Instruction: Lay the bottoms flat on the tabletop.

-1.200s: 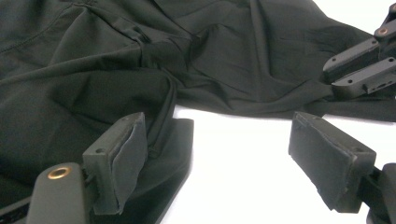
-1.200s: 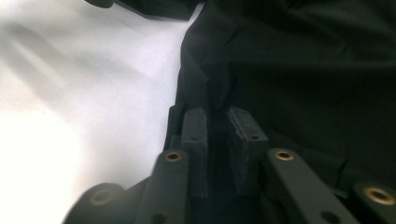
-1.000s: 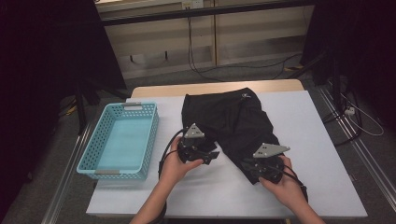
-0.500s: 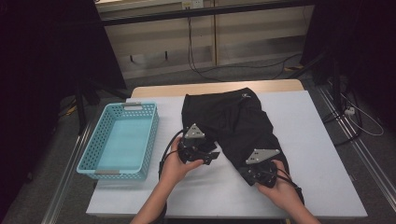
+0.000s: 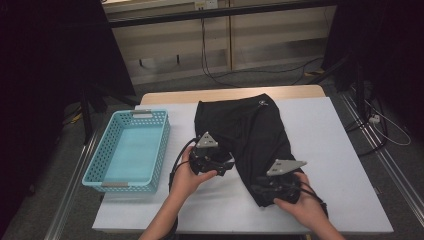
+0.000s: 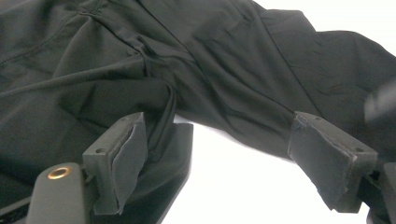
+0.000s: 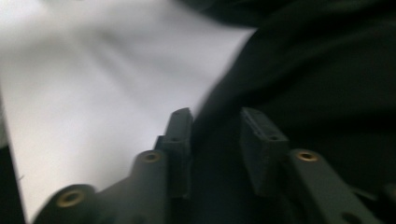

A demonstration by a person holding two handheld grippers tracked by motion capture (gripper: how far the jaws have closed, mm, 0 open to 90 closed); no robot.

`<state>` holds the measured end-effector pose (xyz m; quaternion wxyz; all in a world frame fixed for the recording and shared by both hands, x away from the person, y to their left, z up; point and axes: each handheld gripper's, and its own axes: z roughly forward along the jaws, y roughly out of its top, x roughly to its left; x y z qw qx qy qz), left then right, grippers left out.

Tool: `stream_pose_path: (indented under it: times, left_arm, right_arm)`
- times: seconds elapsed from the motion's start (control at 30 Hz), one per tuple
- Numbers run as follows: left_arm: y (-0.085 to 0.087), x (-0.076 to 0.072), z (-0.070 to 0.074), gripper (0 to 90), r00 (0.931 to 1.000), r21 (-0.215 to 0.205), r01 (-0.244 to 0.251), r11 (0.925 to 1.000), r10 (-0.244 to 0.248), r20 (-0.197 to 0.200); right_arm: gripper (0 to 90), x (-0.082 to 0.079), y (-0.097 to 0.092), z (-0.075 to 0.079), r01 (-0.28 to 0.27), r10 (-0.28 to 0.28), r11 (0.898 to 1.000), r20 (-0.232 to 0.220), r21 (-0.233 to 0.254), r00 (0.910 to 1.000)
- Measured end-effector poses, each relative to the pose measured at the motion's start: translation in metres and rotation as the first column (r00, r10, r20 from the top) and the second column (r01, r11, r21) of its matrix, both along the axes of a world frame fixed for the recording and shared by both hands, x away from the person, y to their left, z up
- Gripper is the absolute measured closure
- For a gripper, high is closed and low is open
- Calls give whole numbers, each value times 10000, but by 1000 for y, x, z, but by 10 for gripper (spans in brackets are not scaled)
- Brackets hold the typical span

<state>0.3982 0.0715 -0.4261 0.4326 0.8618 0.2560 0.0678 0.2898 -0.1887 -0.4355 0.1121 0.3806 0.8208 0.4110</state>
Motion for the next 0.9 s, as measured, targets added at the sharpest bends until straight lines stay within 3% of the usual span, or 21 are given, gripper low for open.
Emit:
stream_pose_path:
  times: [0.13, 0.2, 0.3, 0.4, 0.5, 0.6, 0.73, 0.8, 0.9]
  left_arm:
    - [-2, 0, -2, 198, 10000, 39, 59, 10000, -59, -20]
    - [-3, -1, -1, 198, 10000, 55, 84, 9999, -84, -28]
    - [-3, -1, -1, 198, 10000, 19, 55, 10000, -55, -27]
    - [-3, -1, -2, 198, 10000, 14, 42, 10000, -42, -18]
    - [-3, -1, -3, 198, 10000, -6, 38, 10000, -38, -34]
    - [-3, -1, -2, 198, 10000, 5, 53, 10000, -53, -20]
    - [-3, -1, -2, 198, 10000, 81, 81, 9999, -80, -43]
    - [-4, -2, -3, 198, 10000, 125, 93, 9999, -93, -31]
    - [-8, -3, -5, 198, 9999, 70, 163, 9998, -163, 1]
  right_arm:
    - [609, 4, -32, 4, 1283, -1275, 9914, 298, -253, 9914]
    - [609, 6, -46, 3, 1966, -1926, 9779, 597, -710, 9795]
    - [608, 9, -64, 0, 2854, -2763, 9487, 818, -1362, 9576]
    - [605, 13, -80, -4, 3454, -3394, 9276, 650, -1421, 9384]
    - [605, 15, -87, -10, 3669, -3671, 9225, 217, -1194, 9299]
    - [614, 18, -89, -15, 3651, -3677, 9241, -17, -1128, 9300]
    - [751, 22, -89, -19, 3691, -3739, 9238, -327, -1017, 9269]
    - [869, 23, -90, -19, 3553, -3597, 9322, -682, -689, 9306]
    - [893, 24, -90, -16, 3477, -3498, 9366, -556, -437, 9352]
